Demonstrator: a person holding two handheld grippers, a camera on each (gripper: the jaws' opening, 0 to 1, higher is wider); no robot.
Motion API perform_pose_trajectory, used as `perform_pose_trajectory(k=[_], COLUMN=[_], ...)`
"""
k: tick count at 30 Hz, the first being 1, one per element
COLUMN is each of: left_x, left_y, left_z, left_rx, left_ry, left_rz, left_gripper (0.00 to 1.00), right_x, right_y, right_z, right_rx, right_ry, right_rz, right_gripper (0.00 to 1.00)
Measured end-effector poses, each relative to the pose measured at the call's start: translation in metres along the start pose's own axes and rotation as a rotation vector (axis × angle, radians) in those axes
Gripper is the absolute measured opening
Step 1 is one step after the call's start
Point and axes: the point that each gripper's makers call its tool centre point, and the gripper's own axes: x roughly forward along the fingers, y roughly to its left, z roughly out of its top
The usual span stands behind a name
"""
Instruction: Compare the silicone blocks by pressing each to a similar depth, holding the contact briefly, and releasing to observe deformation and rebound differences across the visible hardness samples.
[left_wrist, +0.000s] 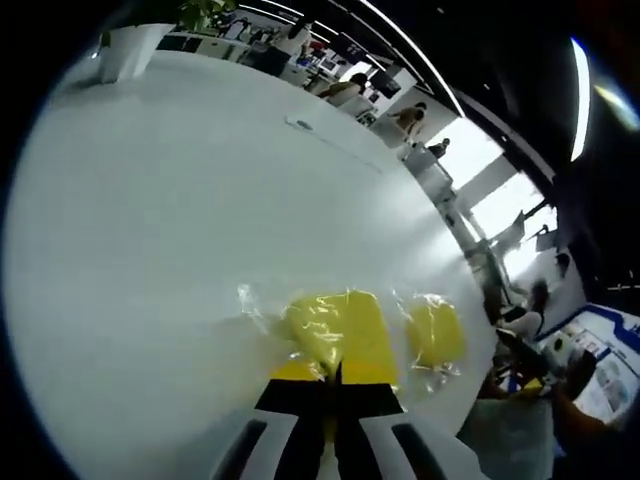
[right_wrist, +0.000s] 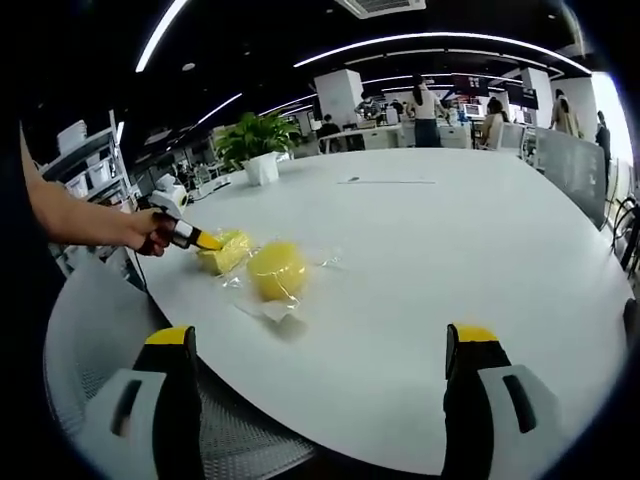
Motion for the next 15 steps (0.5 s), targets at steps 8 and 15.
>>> perform_pose_trajectory(k=[8, 15], left_x=[-0.004, -0.011], left_y=[-0.01, -0.025], left_z=[0.013, 0.028], left_rx=[0.079, 0.144], left_ry=[-0.083, -0.154], left_rz=[-0.021, -0.067], left_gripper=[0.0, 0.0], right_x=[-0.002, -0.002], right_y=[0.0, -0.001], right_z=[0.0, 0.002], right_rx=[0.002, -0.003], right_ry=[0.001, -0.002], right_rz=[-0.003, -0.005], right_gripper=[0.97, 0.97])
